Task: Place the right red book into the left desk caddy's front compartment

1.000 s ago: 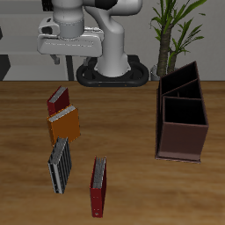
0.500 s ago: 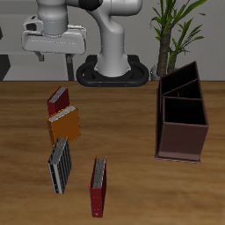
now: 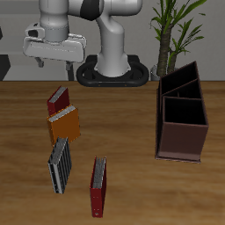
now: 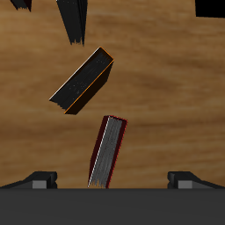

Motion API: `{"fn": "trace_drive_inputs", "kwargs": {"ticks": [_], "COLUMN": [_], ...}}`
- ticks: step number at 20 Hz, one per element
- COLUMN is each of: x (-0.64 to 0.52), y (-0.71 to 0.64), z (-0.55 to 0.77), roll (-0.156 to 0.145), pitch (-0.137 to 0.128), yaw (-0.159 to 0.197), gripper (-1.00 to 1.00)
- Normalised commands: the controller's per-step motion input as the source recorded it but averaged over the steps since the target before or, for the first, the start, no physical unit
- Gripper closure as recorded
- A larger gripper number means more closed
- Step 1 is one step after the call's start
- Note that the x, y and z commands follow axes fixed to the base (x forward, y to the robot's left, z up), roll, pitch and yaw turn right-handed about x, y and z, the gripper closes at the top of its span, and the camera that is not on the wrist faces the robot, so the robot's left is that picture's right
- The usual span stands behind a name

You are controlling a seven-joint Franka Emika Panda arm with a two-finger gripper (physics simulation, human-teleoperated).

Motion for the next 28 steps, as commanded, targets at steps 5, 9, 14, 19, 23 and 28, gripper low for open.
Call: {"fn": "trace_drive_inputs", "kwargs": {"ticks": [5,9,14,19,23,28], "x": [-0.01,-0.05,0.03,0.11,0.16,0.01], "y": [-0.1,-0.09,0.01,0.03,-0.02,-0.03], "z": [-0.23,-0.18,-0.22,-0.11,-0.21,-0.21], "roll": [-0.023,-0.026,0.0,0.0,-0.007,-0.003], "pitch": [-0.002,-0.02,0.007,-0.007,0.018,-0.005], "yaw": [-0.002,-0.024,0.006,-0.002,0.003,0.012], "gripper": [-1.0,-1.0,-1.0,-1.0,-1.0,-1.0]}}
